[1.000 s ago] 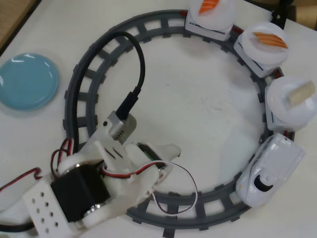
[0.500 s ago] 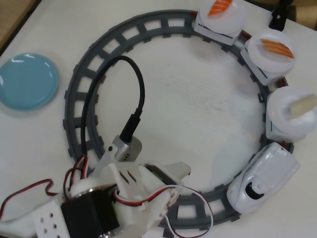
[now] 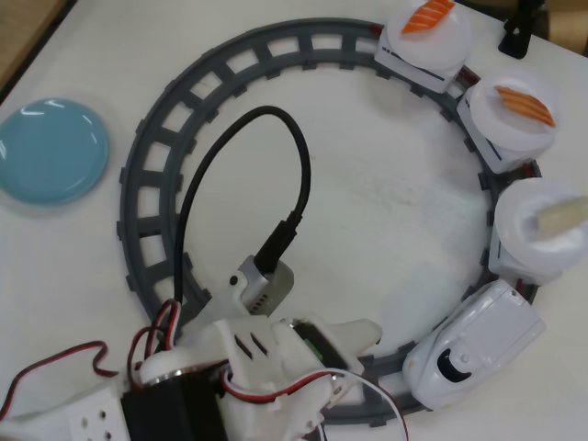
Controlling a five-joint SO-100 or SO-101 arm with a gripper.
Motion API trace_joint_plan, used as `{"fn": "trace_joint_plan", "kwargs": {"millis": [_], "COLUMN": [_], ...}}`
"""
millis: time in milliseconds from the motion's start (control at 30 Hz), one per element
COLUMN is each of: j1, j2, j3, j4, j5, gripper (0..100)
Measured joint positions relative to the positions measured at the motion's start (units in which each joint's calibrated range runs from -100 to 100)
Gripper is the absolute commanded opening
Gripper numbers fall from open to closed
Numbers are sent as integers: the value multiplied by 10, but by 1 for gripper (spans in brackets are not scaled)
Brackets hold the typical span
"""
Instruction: Pick up the sushi from the Shinkansen and put it on the blue dish
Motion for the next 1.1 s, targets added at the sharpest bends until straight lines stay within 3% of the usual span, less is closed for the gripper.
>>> {"fn": "trace_joint_plan", "kwargs": {"millis": [333, 1100], "j1": [-2, -2], "j2": [0, 0], "j3": [0, 7], "j4": [0, 0], "j5": [-62, -99], "gripper": [23, 22]}}
